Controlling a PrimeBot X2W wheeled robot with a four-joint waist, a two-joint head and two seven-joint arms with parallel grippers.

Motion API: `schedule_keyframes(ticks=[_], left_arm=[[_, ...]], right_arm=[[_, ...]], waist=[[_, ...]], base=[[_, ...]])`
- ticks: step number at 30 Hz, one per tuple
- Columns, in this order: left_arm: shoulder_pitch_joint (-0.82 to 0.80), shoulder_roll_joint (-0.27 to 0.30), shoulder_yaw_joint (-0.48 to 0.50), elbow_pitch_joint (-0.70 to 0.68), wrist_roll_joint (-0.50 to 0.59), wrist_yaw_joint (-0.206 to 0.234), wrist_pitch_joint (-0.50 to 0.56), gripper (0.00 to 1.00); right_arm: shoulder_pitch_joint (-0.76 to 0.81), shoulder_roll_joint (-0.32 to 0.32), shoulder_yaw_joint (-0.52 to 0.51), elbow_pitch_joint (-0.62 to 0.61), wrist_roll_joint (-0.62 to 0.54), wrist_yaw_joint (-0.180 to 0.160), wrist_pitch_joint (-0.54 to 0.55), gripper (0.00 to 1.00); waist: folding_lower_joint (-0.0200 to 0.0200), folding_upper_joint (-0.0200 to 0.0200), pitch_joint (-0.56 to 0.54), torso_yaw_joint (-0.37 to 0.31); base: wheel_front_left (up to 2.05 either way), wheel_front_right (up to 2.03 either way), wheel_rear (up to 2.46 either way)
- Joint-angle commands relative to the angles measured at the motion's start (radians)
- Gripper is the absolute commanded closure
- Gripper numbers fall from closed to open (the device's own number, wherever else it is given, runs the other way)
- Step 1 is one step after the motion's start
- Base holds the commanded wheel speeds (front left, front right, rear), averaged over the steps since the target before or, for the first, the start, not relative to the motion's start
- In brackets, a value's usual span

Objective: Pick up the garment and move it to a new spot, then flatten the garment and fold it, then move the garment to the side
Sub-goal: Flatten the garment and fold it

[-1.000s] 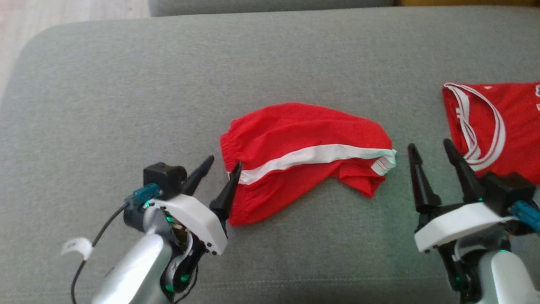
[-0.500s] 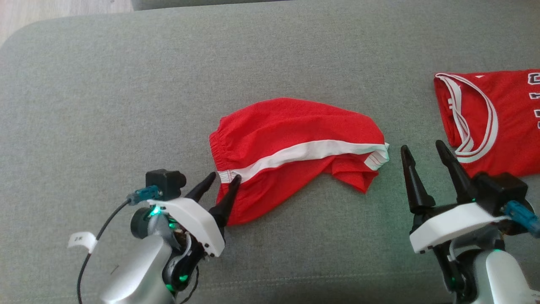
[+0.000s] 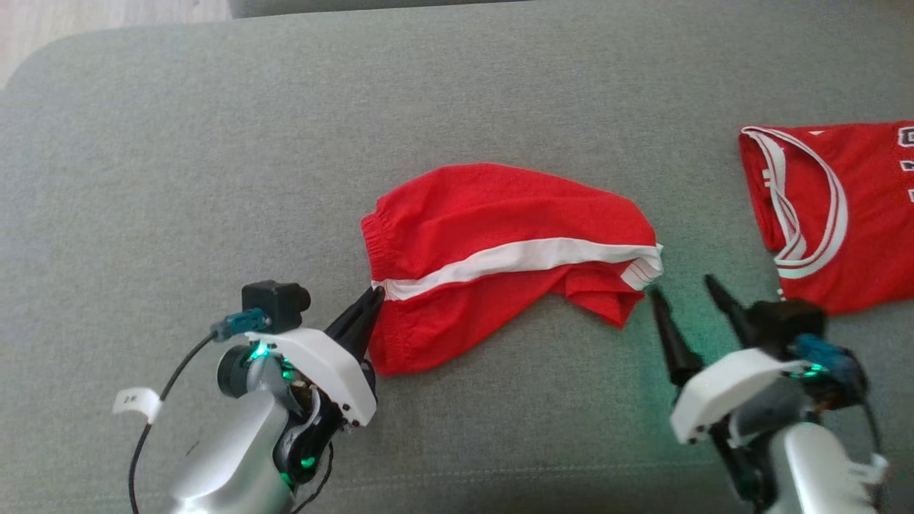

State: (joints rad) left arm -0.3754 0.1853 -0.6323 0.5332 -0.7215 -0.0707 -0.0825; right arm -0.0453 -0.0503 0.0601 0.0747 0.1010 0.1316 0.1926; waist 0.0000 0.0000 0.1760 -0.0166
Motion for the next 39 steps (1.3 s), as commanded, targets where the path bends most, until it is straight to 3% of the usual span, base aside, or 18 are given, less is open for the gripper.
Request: schedule_keyframes(ticks=[1,9,10,11,12,17,26,39], left_arm=[[-0.054,0.011,0.032,-0.019,0.008,-0.005,-0.017,1.00],[-0.069,0.010,0.027,-0.019,0.011,-0.012,-0.044,1.00],[-0.070,0.011,0.027,-0.021,0.012,-0.012,-0.048,1.00],[-0.070,0.012,0.029,-0.024,0.011,-0.012,-0.053,1.00],[-0.070,0.014,0.031,-0.029,0.012,-0.011,-0.060,1.00],[-0.067,0.035,0.045,-0.088,0.019,-0.003,-0.096,1.00],[-0.066,0.117,0.112,-0.326,0.038,0.057,-0.123,1.00],[-0.256,0.244,0.231,-0.700,0.030,0.111,0.014,1.00]], right_arm=[[-0.054,-0.013,0.036,-0.015,-0.003,-0.001,0.003,0.00],[-0.152,-0.017,0.051,0.183,0.014,-0.001,-0.041,0.00],[-0.160,-0.017,0.052,0.195,0.018,-0.001,-0.052,0.44],[-0.166,-0.018,0.051,0.205,0.020,-0.001,-0.060,0.79],[-0.170,-0.018,0.048,0.213,0.022,-0.001,-0.067,1.00],[-0.178,-0.033,0.040,0.183,0.023,-0.001,-0.113,1.00],[-0.181,-0.059,-0.005,-0.030,0.003,-0.001,-0.132,1.00],[-0.352,-0.134,-0.056,-0.407,-0.011,-0.001,-0.029,1.00]], waist=[[0.0000,0.0000,0.001,0.005],[0.0000,0.0000,0.011,0.033],[0.0000,0.0000,0.011,0.036],[0.0000,0.0000,0.011,0.037],[0.0000,0.0000,0.010,0.039],[0.0000,0.0000,-0.003,0.044],[0.0000,0.0000,-0.058,0.048],[0.0000,0.0000,-0.170,0.063]], base=[[0.00,0.00,0.00],[0.00,0.00,0.00],[0.00,0.00,0.00],[0.00,0.00,0.00],[0.00,0.00,0.00],[0.00,0.00,0.00],[0.00,0.00,0.00],[0.00,0.00,0.00]])
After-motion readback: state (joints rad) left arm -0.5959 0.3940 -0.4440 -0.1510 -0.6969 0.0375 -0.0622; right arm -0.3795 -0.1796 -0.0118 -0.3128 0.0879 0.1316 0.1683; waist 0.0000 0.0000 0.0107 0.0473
